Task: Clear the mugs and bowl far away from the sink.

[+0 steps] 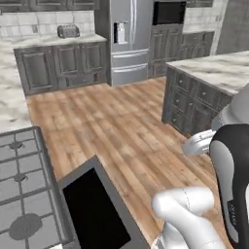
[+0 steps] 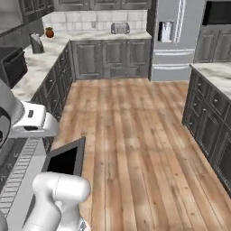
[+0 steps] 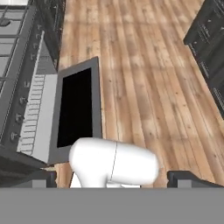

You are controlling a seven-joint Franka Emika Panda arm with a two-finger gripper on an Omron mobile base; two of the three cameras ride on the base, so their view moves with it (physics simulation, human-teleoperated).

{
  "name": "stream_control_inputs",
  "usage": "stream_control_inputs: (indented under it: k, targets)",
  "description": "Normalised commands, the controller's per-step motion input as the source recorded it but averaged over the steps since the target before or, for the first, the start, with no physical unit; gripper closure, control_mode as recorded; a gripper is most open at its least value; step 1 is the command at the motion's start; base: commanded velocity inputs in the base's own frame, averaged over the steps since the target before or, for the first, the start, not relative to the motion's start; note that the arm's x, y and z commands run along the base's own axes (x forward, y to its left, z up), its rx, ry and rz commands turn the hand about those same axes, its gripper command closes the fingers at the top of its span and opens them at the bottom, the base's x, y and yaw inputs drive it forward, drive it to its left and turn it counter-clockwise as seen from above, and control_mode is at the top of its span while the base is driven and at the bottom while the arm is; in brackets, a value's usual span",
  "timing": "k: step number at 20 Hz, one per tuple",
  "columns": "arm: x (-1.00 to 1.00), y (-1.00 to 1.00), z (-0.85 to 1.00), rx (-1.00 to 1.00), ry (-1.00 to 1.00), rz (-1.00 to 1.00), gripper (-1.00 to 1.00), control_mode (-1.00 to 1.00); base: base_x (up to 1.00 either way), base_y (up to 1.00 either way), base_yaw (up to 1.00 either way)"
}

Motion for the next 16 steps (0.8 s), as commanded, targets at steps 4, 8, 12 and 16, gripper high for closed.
stream_control_inputs:
  k: [4, 8, 12, 16]
  targets:
    - [0.0, 0.0, 0.0, 0.0, 0.0, 0.0, -1.0, 1.0, 0.0, 0.0, -1.0]
    - [0.0, 0.0, 0.0, 0.0, 0.0, 0.0, -1.0, 1.0, 0.0, 0.0, -1.0]
    - [0.0, 0.0, 0.0, 0.0, 0.0, 0.0, -1.0, 1.0, 0.0, 0.0, -1.0]
    - [0.0, 0.0, 0.0, 0.0, 0.0, 0.0, -1.0, 1.0, 0.01, -0.09, -0.93]
